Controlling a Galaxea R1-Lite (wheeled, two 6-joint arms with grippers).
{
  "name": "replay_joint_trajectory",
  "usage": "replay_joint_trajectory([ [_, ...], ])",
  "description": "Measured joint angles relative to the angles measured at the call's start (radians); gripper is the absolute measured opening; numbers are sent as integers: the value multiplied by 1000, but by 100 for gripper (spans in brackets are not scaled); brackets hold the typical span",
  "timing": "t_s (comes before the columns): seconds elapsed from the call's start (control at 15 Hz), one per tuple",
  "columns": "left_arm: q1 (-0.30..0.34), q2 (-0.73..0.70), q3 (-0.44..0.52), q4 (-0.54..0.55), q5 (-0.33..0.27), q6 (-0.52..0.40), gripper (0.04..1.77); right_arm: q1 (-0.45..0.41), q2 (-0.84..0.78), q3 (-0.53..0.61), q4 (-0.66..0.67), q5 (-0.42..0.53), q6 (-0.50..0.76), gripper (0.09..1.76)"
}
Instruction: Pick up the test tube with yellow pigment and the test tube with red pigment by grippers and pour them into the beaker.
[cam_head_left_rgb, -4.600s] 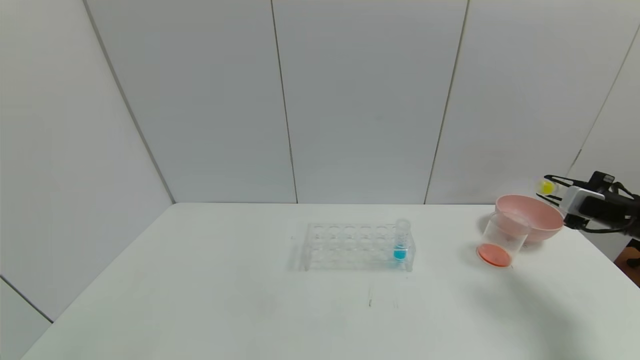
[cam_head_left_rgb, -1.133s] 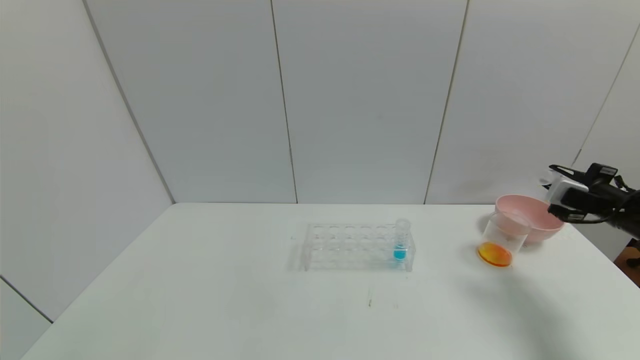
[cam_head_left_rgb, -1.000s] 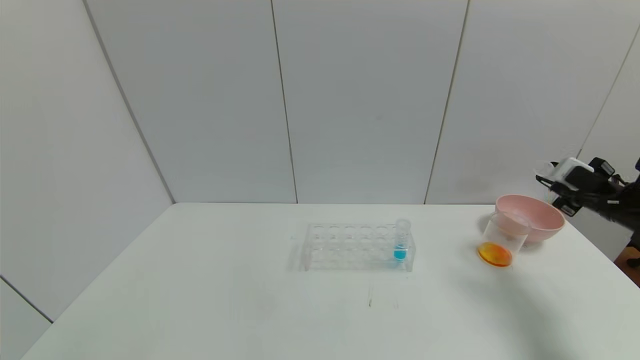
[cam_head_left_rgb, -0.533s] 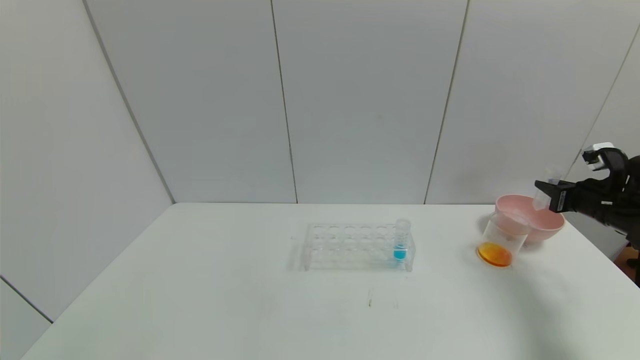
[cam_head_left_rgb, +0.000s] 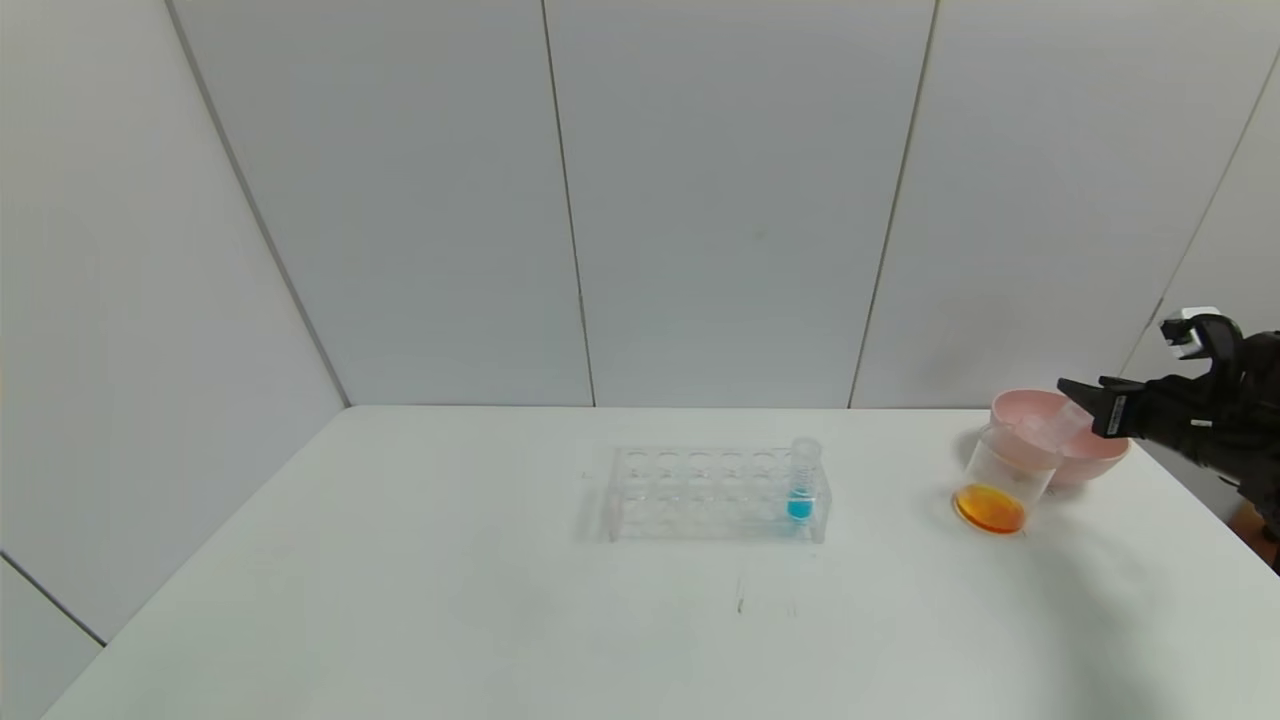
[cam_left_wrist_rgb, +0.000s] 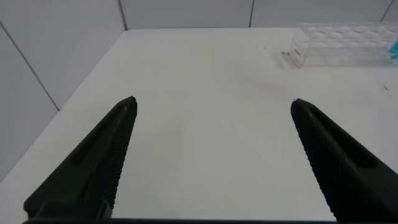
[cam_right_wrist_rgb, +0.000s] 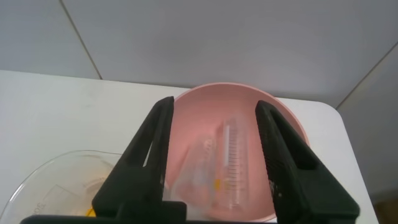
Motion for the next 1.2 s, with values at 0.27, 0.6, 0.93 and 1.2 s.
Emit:
replay_joint_trajectory([
  [0.27, 0, 0, 0, 0, 0, 0, 176, -12, 1, 2, -1, 0, 0, 127],
  [0.6, 0, 0, 0, 0, 0, 0, 176, -31, -108, 23, 2, 0, 9, 147],
  [0.93, 0, 0, 0, 0, 0, 0, 176, -35, -559, 226, 22, 6, 88, 158],
  [1.2, 0, 0, 0, 0, 0, 0, 176, -14, -1062, 464, 118, -41, 205, 163],
])
